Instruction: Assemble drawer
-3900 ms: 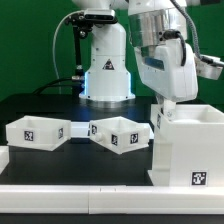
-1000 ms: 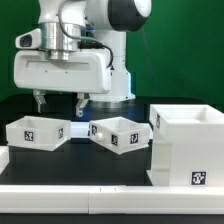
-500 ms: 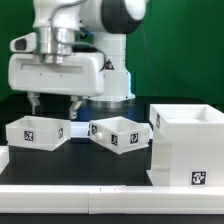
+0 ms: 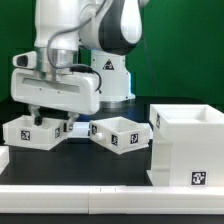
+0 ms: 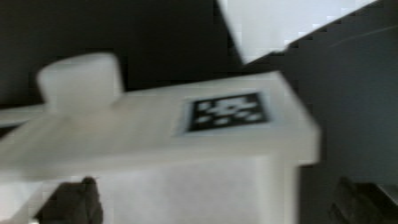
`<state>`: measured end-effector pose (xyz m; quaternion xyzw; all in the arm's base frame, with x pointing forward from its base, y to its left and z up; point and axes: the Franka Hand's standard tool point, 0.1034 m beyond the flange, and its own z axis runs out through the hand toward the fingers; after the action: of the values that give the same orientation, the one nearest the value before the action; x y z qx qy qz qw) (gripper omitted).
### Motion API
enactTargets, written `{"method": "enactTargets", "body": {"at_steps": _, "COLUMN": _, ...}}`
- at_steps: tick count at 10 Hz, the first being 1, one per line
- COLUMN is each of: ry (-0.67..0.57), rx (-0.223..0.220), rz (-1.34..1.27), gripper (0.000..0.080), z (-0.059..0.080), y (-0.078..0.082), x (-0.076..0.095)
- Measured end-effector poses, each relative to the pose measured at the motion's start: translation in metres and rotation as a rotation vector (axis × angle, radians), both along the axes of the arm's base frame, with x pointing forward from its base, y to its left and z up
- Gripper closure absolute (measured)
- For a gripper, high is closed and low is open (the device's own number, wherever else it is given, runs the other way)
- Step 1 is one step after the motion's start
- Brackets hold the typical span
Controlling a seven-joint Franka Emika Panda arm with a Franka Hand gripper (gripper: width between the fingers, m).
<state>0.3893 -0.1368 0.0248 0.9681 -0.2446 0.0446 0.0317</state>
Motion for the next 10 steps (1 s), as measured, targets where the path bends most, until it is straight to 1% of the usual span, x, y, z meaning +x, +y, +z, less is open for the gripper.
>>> {"method": "enactTargets", "body": {"at_steps": 2, "ry": -0.001, "rx": 0.002, "rz": 0.0, "gripper": 0.0151, "z": 0.001, "y": 0.0, "x": 0.001}}
{"method": "enactTargets", "body": {"at_steps": 3, "ry": 0.004, "rx": 0.001, "rz": 0.001, "gripper": 0.0151, "z": -0.002, "y": 0.001, "x": -0.002}}
{"method": "enactTargets", "body": {"at_steps": 6, "ry": 0.021, "rx": -0.002, "rz": 0.013, "gripper": 0.0151, "z": -0.013, "y": 0.013, "x": -0.007}}
{"method": "enactTargets", "body": {"at_steps": 8, "ry": 0.032, "rx": 0.0, "rz": 0.002, "gripper": 0.0151, "z": -0.017, "y": 0.013, "x": -0.009}}
{"method": "enactTargets", "body": {"at_steps": 9, "ry": 0.032, "rx": 0.0, "rz": 0.002, "gripper": 0.0234, "z": -0.017, "y": 0.013, "x": -0.01}}
{"method": "enactTargets", "body": {"at_steps": 10, "ry": 0.033, "rx": 0.0, "rz": 0.002, "gripper": 0.0368, "z": -0.017, "y": 0.013, "x": -0.01}}
